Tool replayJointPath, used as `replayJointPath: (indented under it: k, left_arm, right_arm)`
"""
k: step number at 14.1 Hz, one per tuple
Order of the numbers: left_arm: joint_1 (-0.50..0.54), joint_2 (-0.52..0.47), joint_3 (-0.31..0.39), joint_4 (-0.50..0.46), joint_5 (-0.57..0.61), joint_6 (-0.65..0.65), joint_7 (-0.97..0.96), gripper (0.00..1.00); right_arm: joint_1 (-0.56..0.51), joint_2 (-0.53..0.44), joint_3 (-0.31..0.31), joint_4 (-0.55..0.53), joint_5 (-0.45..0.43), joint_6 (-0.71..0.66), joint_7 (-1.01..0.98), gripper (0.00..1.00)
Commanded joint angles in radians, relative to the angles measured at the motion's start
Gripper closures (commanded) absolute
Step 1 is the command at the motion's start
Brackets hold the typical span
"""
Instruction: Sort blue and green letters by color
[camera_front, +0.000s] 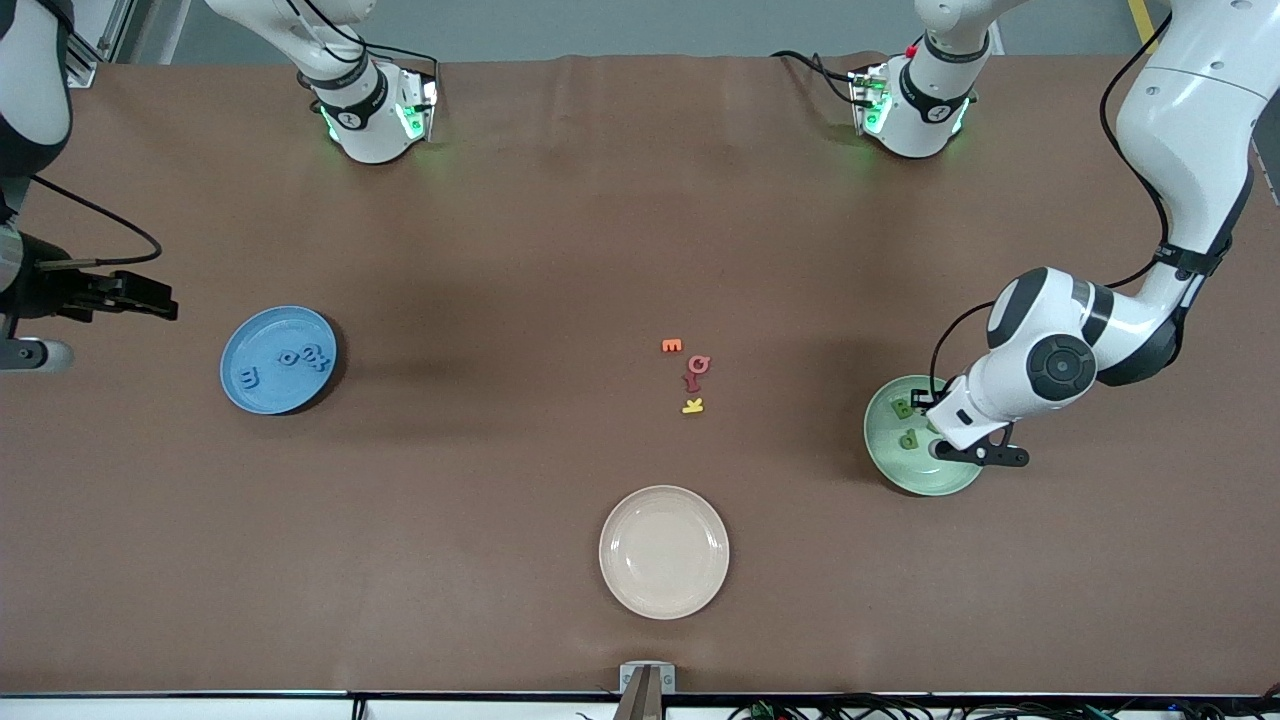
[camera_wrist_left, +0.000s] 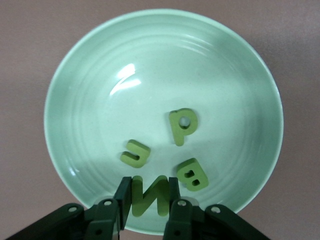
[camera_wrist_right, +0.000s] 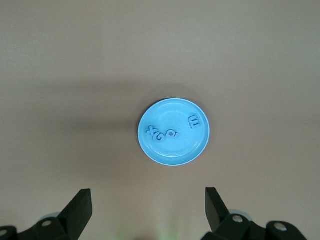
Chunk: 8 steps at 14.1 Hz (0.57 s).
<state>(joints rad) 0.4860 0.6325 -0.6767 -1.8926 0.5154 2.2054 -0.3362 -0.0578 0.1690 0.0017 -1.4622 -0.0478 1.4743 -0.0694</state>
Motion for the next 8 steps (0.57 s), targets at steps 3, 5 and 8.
replayJointPath:
  k: [3, 5, 8]
  left_arm:
    - [0.011, 0.003, -0.007, -0.032, 0.017, 0.037, 0.000, 0.80]
    - [0.011, 0.007, -0.007, -0.033, 0.017, 0.037, 0.000, 0.80]
    - [0.013, 0.009, -0.006, -0.033, 0.018, 0.037, 0.002, 0.76]
  right_arm:
    - [-0.011, 0.027, 0.003, 0.080, -0.015, -0.042, 0.000, 0.00]
    - [-0.010, 0.030, 0.003, 0.082, -0.014, -0.038, 0.006, 0.00]
    - [-0.002, 0.032, 0.003, 0.080, -0.015, -0.040, 0.007, 0.00]
